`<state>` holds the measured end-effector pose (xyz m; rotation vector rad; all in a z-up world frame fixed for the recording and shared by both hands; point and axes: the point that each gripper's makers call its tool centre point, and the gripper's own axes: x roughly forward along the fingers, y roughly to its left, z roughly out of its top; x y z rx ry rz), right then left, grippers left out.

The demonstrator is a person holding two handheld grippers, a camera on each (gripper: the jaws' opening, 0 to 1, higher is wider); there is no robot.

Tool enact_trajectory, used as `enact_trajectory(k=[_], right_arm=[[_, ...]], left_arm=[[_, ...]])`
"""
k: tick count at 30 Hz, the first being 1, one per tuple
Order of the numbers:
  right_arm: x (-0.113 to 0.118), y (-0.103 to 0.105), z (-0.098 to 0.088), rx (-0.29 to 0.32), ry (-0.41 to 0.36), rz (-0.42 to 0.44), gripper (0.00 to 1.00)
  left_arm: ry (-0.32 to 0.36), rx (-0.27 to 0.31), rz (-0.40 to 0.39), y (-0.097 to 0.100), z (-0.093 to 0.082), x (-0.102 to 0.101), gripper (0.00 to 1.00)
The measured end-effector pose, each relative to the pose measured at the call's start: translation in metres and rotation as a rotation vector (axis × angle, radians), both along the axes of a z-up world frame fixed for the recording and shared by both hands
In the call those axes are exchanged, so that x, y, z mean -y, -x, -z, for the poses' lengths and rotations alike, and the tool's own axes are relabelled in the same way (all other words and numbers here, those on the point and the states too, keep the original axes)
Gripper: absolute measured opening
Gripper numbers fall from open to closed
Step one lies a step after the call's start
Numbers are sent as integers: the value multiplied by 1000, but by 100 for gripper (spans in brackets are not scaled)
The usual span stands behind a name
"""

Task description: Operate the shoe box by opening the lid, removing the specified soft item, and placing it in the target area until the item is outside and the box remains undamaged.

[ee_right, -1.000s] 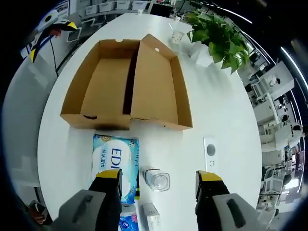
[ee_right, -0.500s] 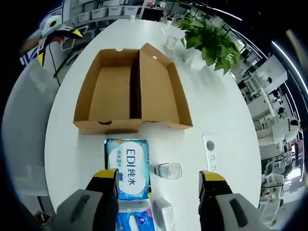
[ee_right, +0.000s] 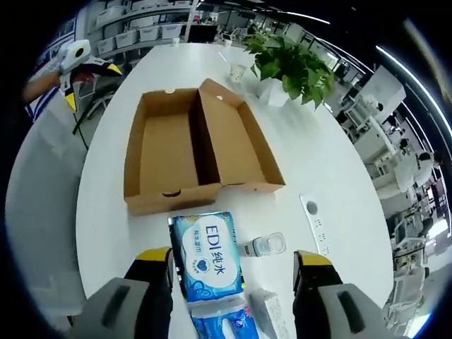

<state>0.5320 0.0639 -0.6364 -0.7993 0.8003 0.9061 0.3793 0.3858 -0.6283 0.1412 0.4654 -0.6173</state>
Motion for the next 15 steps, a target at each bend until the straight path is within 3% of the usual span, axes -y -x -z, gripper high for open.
enact_trajectory(k=[15], right_arm=[[-3,12,-6,20,-128,151,70]], left_arm=[[-29,-6,-53,-18,3,-17,67]])
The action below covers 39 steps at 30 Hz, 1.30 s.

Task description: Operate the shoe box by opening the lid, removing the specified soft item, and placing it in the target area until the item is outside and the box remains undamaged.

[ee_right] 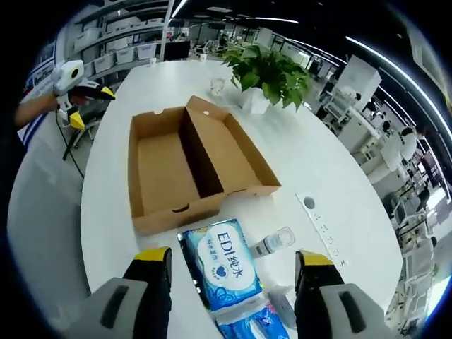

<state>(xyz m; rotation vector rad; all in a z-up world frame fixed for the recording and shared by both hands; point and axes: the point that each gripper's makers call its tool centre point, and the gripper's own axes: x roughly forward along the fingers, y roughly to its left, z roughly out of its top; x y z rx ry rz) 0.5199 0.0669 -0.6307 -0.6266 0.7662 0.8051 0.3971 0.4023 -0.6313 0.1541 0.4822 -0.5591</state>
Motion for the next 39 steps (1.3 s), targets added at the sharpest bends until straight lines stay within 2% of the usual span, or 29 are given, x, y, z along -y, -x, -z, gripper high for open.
enact_trajectory(k=[4,13,23,30,39], right_arm=[[2,1,-2,12,-56,60,70],[-2,11,-5,52,-125,135,69],[-10,19,-10,87,-224,231,67],[-16,26,-7,81,-276,256,64],[-24,38,3,68,-316,272,63]], left_arm=[[1,-9,-23,-7,2,-4,63],[2,-11,-64,-25,8,-8,55],[-12,-44,-115,-44,25,-16,44],[-21,-81,-168,-56,41,-23,37],[-16,-122,-253,-75,53,-37,26]])
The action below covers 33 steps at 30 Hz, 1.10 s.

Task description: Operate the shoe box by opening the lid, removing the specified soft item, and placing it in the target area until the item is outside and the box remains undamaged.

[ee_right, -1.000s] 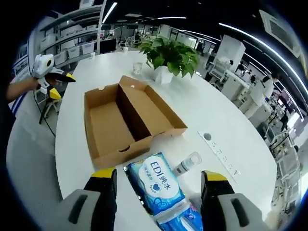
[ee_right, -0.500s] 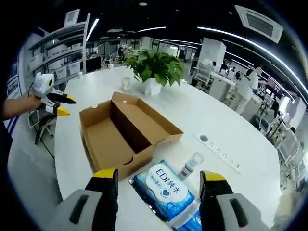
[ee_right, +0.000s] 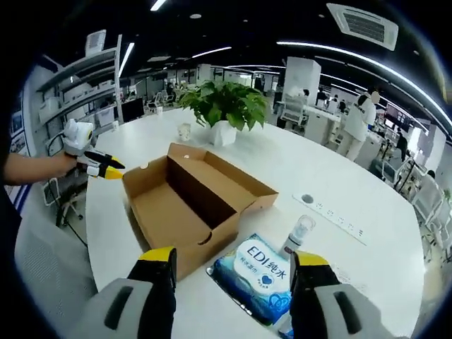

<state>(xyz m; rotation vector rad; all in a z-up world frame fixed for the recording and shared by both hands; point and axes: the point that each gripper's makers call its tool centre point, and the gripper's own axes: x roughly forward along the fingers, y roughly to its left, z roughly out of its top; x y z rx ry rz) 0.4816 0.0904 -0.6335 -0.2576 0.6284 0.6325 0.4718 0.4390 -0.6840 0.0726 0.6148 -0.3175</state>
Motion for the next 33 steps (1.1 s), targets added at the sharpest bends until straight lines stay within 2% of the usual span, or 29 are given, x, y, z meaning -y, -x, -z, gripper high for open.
enact_trajectory(k=[7,13,18,25,33], right_arm=[[-4,6,3,-3,-37,12,63],[-6,8,1,9,-74,27,62],[-1,9,3,14,-84,50,62],[5,14,11,-1,-81,64,61],[6,13,8,5,-86,68,61]], left_arm=[[5,-24,-40,-13,9,-6,21],[30,-54,-63,-15,19,-7,17],[64,-78,-81,-14,27,-9,16],[84,-77,-92,-16,29,-10,15],[101,-96,-105,-20,33,-10,11]])
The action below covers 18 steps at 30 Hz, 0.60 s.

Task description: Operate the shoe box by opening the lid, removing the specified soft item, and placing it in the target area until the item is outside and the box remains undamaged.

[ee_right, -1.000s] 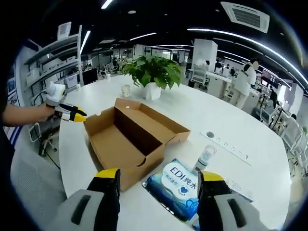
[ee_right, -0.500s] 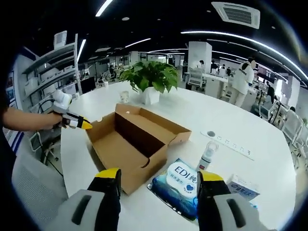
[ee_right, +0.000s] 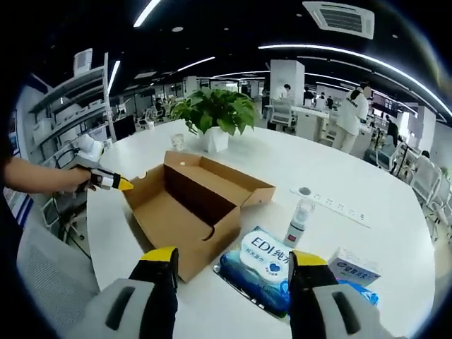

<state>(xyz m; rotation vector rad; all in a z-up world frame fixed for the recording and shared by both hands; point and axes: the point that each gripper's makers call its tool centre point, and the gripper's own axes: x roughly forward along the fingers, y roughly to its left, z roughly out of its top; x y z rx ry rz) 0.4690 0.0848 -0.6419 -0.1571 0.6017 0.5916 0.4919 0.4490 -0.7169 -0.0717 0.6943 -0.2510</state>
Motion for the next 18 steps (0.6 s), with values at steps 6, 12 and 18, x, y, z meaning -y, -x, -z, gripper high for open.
enact_trajectory(k=[6,12,18], right_arm=[[-1,1,3,-10,7,-9,61],[-1,0,3,-8,3,-10,61],[1,1,6,-18,6,-15,60]], left_arm=[[12,-3,-22,2,1,0,8],[9,-1,-40,3,1,0,7],[8,-4,-65,4,1,-3,4]])
